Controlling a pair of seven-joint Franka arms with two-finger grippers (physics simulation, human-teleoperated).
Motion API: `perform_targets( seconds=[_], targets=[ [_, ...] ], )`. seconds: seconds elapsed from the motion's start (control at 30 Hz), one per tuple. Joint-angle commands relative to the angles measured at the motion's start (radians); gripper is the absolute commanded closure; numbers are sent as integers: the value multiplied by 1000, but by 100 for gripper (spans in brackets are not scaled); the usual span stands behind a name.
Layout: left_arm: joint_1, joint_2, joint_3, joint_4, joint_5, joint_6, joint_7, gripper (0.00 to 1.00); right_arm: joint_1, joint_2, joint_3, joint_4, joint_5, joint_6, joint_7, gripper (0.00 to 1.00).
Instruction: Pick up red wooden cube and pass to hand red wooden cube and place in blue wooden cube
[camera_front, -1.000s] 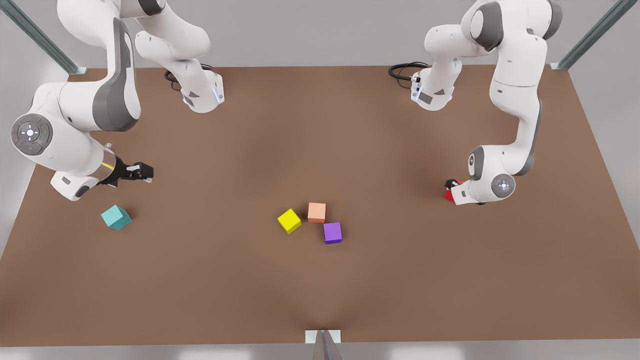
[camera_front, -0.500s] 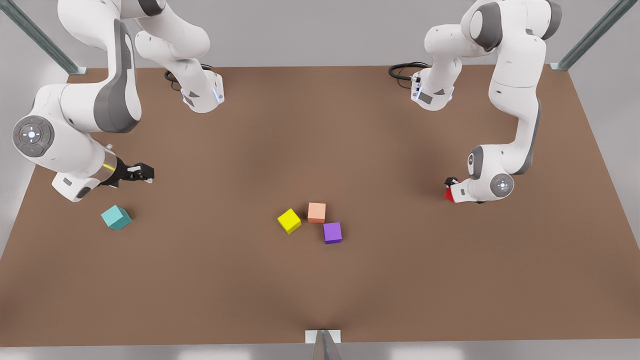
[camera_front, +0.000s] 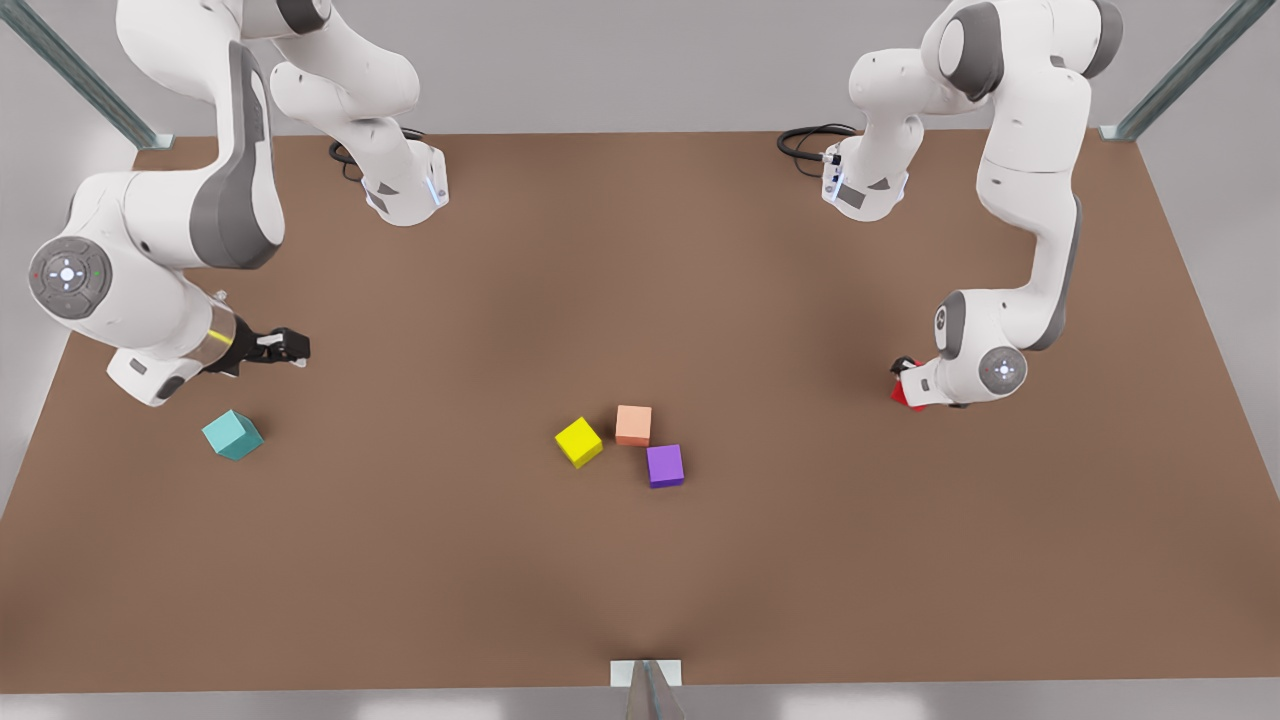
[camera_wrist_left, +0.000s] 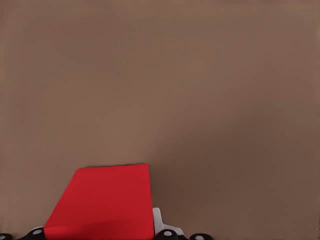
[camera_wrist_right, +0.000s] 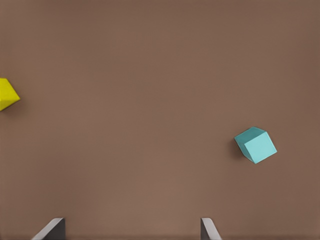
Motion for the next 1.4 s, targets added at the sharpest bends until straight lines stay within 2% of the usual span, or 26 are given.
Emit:
perform_targets(
  seconds=[0.0,0.07,0.1,0.17,0.2,0.23,0.3,0.33,0.37,0.43,0.53,0.6,0.67,0.77,0.97,1.07,1.37],
  targets=[
    [-13,-31,-4,10,-13,-30,-176,41,0,1,1,0,0,-1,-2,0],
    [9,-44,-11,73,-17,-129,-182,41,2,1,1,0,0,-1,-1,0],
    [39,-34,-44,120,-98,-167,-182,41,0,1,1,0,0,-1,-2,0],
    [36,132,-82,482,-551,-547,-240,41,9,17,5,2,11,-1,-11,0],
    [37,270,-149,721,-694,-762,-289,40,5,80,7,23,146,-10,-243,0],
    [39,314,-229,824,-770,-770,-425,40,-4,152,7,28,380,-17,-358,0],
    [39,379,-398,976,-774,-615,-594,40,0,337,10,54,865,-45,-541,0],
    [39,397,-433,982,-803,-598,-594,40,6,414,15,111,953,-54,-659,0],
    [39,462,-508,1001,-954,-503,-593,40,6,503,31,154,1078,-65,-800,0],
    [37,574,-634,1087,-1002,-377,-591,40,5,589,77,227,1120,-60,-1071,0],
    [40,589,-640,1100,-1001,-380,-579,40,16,610,82,234,1214,16,-1465,0],
    [42,591,-640,1100,-1002,-380,-584,40,40,636,84,249,1234,82,-1837,0],
    [42,597,-642,1099,-1019,-379,-584,40,71,649,84,243,1286,111,-1993,0],
    [42,600,-643,1097,-1019,-386,-585,39,98,659,85,234,1407,253,-2240,0],
    [33,600,-651,1097,-1016,-385,-515,39,135,712,140,249,1519,317,-2256,0],
    [33,603,-651,1097,-1017,-379,-518,39,138,712,208,251,1528,394,-2237,0],
    [13,606,-666,1097,-1019,-353,-528,39,161,735,223,293,1562,446,-2151,0]
  ],
)
